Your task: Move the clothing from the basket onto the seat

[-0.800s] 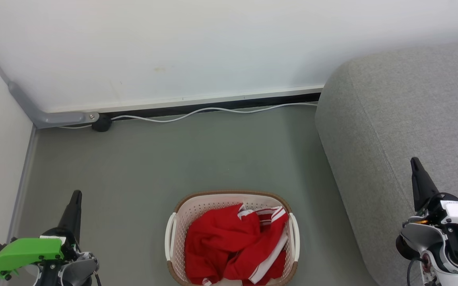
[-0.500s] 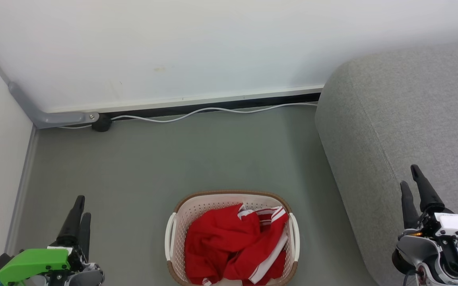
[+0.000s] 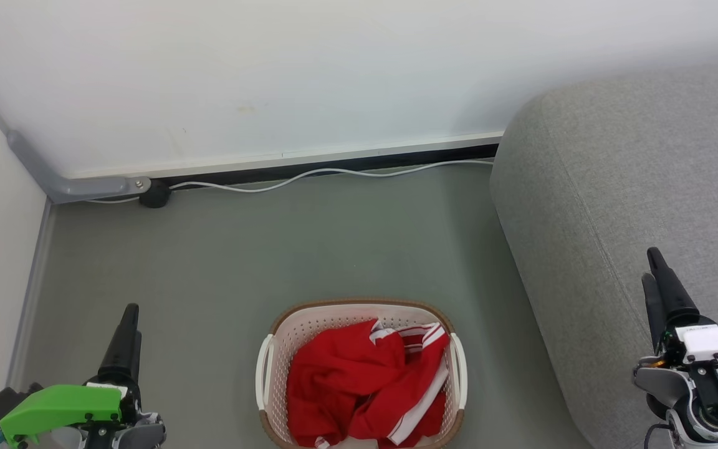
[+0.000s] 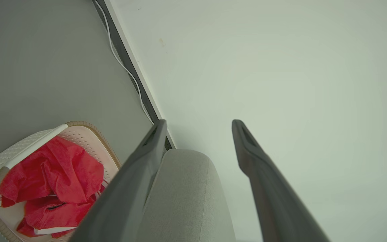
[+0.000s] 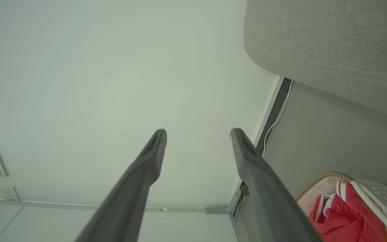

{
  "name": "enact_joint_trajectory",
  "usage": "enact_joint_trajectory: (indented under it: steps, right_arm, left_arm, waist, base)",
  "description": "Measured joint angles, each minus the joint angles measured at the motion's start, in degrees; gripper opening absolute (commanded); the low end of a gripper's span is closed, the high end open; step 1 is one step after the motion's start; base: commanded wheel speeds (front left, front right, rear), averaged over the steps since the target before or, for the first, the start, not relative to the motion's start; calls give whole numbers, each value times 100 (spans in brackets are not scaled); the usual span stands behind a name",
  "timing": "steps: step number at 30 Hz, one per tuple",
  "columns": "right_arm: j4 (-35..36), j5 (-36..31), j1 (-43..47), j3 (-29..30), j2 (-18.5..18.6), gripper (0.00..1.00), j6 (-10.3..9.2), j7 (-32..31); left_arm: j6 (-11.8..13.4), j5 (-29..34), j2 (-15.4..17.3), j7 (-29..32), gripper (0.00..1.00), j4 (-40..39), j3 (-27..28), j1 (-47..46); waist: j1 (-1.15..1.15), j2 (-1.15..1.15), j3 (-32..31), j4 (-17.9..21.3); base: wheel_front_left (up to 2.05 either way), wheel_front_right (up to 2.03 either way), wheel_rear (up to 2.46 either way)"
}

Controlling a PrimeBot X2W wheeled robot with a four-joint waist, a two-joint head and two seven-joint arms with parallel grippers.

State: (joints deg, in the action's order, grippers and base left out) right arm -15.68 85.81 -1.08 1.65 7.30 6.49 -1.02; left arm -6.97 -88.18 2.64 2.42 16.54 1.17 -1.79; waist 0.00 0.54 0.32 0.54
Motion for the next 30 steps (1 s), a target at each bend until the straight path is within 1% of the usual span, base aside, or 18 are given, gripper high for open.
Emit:
enact_joint_trajectory:
  steps: [6,9,11,13,16,19,20,23,25,30]
  right_arm:
    - [65,-688,-19,-285,103,100,-69,73]
    - [84,-1277,-49,-501,154,100,-215,164]
    - [84,-1468,-83,-598,187,100,-258,204]
    - [84,-1572,-89,-642,200,100,-287,226]
    - [80,-1824,-94,-765,225,100,-357,264]
    - [77,-2064,-105,-877,232,100,-370,310]
    - [76,-2146,-112,-917,234,100,-414,334]
    - [74,-2401,-130,-1026,250,100,-417,382]
    - [73,-2573,-144,-1098,267,100,-480,423]
    - [63,-2980,-196,-1269,302,100,-554,510]
  left_arm:
    - [0,506,120,-105,100,-11,-185,0]
    - [1,937,191,-207,100,-24,-328,0]
    - [20,1168,204,-258,100,-26,-388,0]
    - [29,1241,221,-270,100,-26,-421,0]
    - [96,1561,268,-328,100,-26,-504,-1]
    - [144,1830,279,-392,100,-42,-531,-1]
    - [144,1902,281,-400,100,-51,-547,-1]
    - [170,2138,282,-454,100,-73,-603,-2]
    - [197,2271,282,-488,100,-82,-628,-2]
    - [238,2636,282,-594,100,-122,-679,-1]
  waist:
    - [0,0,5,21]
    - [0,0,7,40]
    - [0,0,7,47]
    - [0,0,6,50]
    - [0,0,1,60]
    - [0,0,-5,69]
    - [0,0,-7,73]
    - [0,0,-13,87]
    - [0,0,-18,98]
    - [0,0,-29,134]
  base:
    - [0,0,0]
    - [0,0,0]
    - [0,0,0]
    - [0,0,0]
    - [0,0,0]
    - [0,0,0]
    - [0,0,0]
    - [0,0,0]
    - [0,0,0]
    - [0,0,0]
